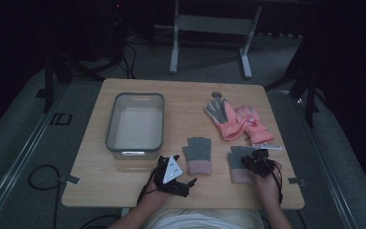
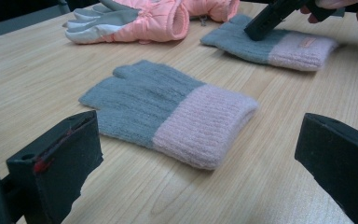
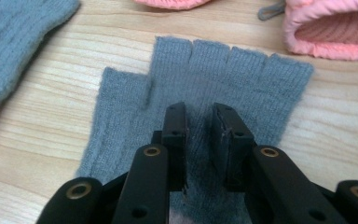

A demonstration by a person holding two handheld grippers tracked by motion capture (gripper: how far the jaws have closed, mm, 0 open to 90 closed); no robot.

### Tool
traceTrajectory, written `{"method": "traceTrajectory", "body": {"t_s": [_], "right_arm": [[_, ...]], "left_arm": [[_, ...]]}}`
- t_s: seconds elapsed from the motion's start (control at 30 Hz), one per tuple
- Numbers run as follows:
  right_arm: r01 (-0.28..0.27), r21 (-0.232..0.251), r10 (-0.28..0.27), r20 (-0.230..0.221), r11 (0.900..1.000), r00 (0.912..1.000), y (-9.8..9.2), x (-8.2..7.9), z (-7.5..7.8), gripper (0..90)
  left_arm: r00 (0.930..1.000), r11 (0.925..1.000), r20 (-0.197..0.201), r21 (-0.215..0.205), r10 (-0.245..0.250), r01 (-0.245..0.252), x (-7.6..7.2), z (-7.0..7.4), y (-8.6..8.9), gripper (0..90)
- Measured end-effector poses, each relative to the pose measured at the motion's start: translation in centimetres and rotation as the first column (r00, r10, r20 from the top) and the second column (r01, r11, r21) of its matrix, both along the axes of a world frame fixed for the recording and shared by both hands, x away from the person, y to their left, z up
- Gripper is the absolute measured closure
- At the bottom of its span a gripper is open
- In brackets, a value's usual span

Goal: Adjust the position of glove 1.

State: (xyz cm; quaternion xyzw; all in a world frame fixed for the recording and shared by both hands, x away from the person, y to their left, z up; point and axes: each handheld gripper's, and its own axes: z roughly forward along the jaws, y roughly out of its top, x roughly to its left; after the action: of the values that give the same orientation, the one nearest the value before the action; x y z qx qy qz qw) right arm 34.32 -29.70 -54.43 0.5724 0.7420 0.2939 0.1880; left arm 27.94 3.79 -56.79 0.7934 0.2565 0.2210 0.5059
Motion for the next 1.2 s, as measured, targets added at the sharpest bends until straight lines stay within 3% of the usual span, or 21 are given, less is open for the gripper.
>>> {"method": "traceTrajectory", "body": {"t_s": [0.23,0.33,0.37,0.43,0.47,0.5,0.53,0.6,0.7,0.8,0.9,1.07,1.2], "right_arm": [[-0.042,-0.004,0.042,0.001,0.999,0.9991,-0.3,0.2,0.3,66.0],[-0.088,0.006,0.088,0.035,0.996,0.9955,-0.7,0.0,1.0,63.4],[-0.118,-0.011,0.118,0.038,0.993,0.9923,-0.8,0.0,1.2,62.6],[-0.204,-0.038,0.205,0.044,0.978,0.9777,-1.0,-0.1,1.4,62.1],[-0.204,-0.038,0.205,0.044,0.978,0.9777,-1.0,-0.1,1.4,62.1],[-0.275,-0.049,0.276,0.026,0.960,0.9607,-1.4,0.0,1.7,59.7],[-0.299,-0.050,0.300,0.014,0.953,0.9539,-1.6,0.2,1.7,59.6],[-0.328,-0.038,0.328,-0.011,0.944,0.9446,-1.9,0.5,1.9,58.8],[-0.340,-0.065,0.339,-0.032,0.938,0.9404,-1.8,0.6,1.8,57.8],[-0.340,-0.066,0.338,-0.041,0.938,0.9403,-1.8,0.4,1.4,57.6],[-0.321,-0.059,0.318,-0.053,0.945,0.9467,-2.0,0.4,0.9,58.5],[-0.329,-0.073,0.324,-0.071,0.941,0.9433,-2.1,0.4,0.6,59.6],[-0.305,-0.086,0.300,-0.066,0.949,0.9517,-1.9,0.3,0.5,61.9]], "left_arm": [[1.0000,1.0000,0.000,0.001,0.000,0.000,0.0,0.0,0.0,0.0],[1.0000,1.0000,0.000,-0.001,0.001,-0.001,0.0,0.0,0.0,0.0],[1.0000,1.0000,0.000,-0.001,0.001,-0.001,0.0,0.0,0.0,0.0],[1.0000,1.0000,0.000,-0.002,0.001,-0.001,0.0,0.0,0.0,0.0],[1.0000,1.0000,0.000,-0.002,0.001,-0.001,0.0,0.0,0.0,0.0],[1.0000,1.0000,-0.001,-0.005,0.003,-0.003,0.0,0.0,0.0,0.0],[1.0000,1.0000,-0.001,-0.003,0.003,-0.003,0.0,0.0,0.0,0.0],[1.0000,1.0000,-0.003,-0.004,0.004,-0.004,0.0,0.0,0.0,0.0],[1.0000,1.0000,-0.003,-0.005,0.004,-0.004,0.1,0.0,0.0,0.0],[1.0000,0.9999,-0.004,-0.011,0.007,-0.007,0.0,0.0,0.0,0.0],[1.0000,0.9999,0.000,-0.009,0.008,-0.008,0.0,0.0,0.0,0.0],[1.0000,0.9999,0.002,-0.009,0.008,-0.008,0.0,0.0,0.0,0.0],[1.0000,0.9999,0.001,-0.011,0.009,-0.009,0.0,0.0,0.0,0.0]]}}
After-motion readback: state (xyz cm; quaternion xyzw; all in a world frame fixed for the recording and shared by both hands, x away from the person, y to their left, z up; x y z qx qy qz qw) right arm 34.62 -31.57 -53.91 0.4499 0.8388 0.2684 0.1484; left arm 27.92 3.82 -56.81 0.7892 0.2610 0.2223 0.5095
